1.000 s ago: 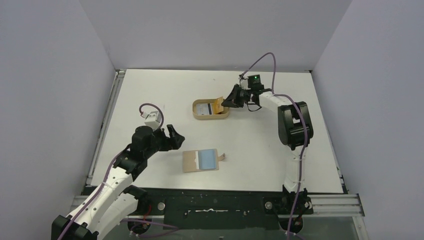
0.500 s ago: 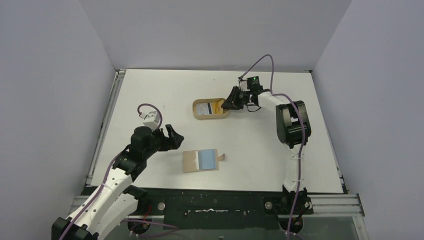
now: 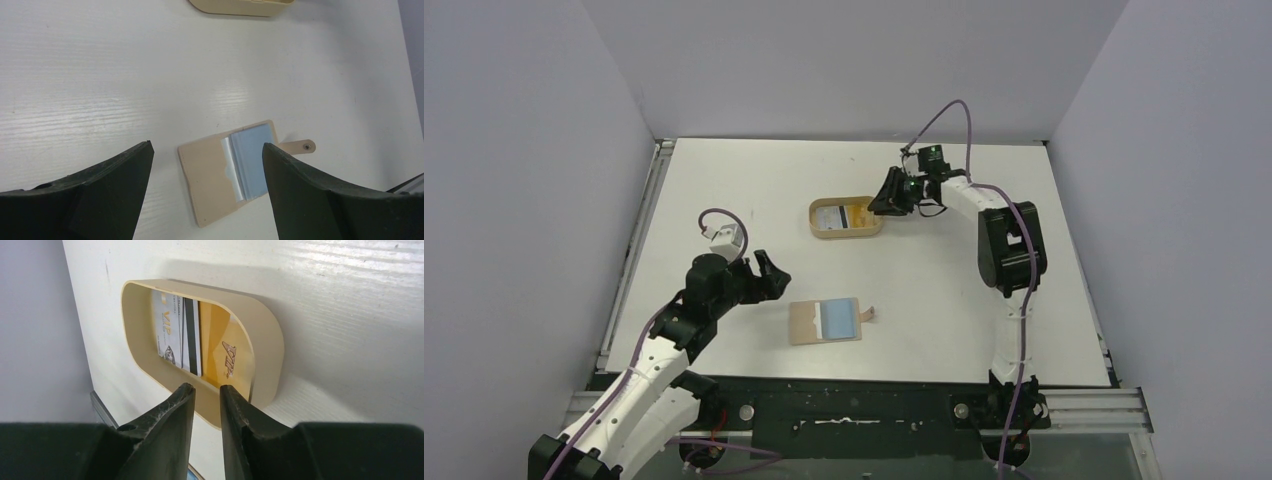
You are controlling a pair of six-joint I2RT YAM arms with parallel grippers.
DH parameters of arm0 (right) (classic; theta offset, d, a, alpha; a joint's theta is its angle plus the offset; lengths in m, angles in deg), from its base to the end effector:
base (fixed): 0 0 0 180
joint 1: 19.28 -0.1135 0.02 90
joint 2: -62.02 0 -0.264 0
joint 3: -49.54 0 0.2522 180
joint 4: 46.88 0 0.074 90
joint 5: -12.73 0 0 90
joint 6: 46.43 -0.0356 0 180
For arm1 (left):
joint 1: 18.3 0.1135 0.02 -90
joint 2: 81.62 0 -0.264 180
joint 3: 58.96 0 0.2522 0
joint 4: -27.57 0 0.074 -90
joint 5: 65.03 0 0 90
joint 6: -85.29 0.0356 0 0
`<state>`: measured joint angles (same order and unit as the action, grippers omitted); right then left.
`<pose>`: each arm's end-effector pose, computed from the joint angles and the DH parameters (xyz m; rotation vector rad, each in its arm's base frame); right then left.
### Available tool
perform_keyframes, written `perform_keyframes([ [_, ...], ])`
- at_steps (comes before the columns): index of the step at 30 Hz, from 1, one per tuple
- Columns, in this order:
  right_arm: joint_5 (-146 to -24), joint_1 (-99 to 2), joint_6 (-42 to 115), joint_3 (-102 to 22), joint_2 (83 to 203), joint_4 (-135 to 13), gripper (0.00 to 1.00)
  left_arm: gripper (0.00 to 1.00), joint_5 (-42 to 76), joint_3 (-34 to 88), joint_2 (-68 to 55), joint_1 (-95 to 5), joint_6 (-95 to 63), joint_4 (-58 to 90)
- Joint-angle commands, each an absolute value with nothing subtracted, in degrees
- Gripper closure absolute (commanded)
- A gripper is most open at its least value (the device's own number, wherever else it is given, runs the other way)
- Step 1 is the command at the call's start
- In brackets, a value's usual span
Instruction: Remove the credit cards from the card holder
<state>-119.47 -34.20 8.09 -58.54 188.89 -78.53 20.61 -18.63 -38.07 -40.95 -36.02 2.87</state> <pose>0.4587 0.1470 0.1661 0.1062 2.5564 1.2729 0.1625 -0.0707 0.2300 -0.1118 2.1199 -0.6515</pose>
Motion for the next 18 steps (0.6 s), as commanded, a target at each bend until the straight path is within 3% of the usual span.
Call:
perform_keyframes([
  [1,-116.3,-33.9,11.7,-62.6,182.2,-83.5,0.73,0.22,20.9,-18.2,-38.9,-40.4,-36.4,4.3],
  [13,-107.3,-34.7,19.7,-64.6,173.6,-92.3,0.70,0.22,21.7,-16.9,-39.3,-40.1,-35.6,3.3],
  [16,-104.8,-35.1,20.8,-60.3,168.7,-89.3,0.65,0.21,21.7,-16.5,-39.6,-40.0,-35.1,3.4],
  [18,-103.9,-35.3,20.9,-54.8,164.4,-84.3,0.57,0.20,21.2,-16.0,-39.3,-40.0,-35.0,3.5],
])
